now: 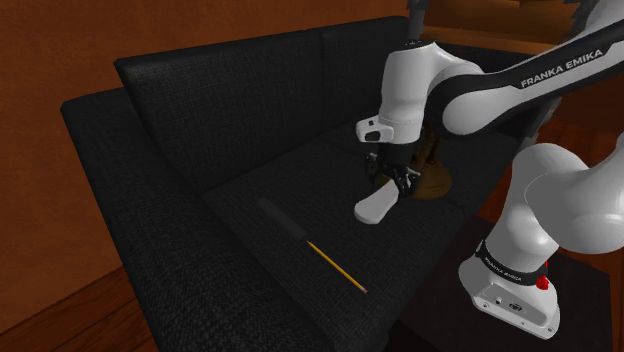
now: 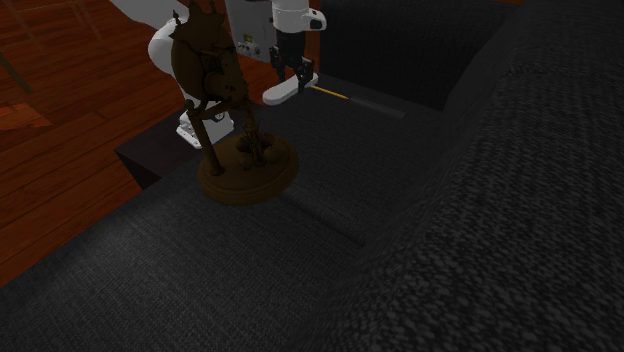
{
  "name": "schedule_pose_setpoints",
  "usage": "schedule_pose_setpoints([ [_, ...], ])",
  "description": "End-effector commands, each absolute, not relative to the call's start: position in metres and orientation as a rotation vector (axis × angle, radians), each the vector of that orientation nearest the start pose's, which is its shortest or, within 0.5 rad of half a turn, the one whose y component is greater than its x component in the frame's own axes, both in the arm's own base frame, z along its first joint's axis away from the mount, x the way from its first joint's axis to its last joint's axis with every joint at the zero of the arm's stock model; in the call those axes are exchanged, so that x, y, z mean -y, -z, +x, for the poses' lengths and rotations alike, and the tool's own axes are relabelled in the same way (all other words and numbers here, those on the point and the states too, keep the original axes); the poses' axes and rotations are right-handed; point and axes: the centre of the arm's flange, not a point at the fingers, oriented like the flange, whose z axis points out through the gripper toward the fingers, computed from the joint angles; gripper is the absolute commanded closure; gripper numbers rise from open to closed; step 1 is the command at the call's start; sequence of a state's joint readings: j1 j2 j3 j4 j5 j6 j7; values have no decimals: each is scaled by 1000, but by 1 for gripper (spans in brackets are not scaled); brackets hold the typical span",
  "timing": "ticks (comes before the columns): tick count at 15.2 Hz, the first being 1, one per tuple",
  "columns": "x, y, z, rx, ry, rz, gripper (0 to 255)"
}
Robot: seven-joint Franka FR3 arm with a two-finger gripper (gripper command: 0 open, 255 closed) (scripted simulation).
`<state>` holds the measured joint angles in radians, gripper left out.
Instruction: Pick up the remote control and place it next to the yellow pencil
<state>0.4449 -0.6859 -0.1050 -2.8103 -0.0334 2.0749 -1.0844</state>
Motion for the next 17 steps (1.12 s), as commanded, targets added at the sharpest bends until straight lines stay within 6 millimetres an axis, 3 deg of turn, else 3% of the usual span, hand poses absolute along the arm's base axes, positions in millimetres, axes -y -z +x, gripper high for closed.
schedule_pose_setpoints([
  [1, -111, -378, 295, 2066, -54, -2295, 255],
  [13, -111, -314, 295, 2066, -54, -2295, 255],
  [17, -111, -314, 295, 2066, -54, -2295, 255],
])
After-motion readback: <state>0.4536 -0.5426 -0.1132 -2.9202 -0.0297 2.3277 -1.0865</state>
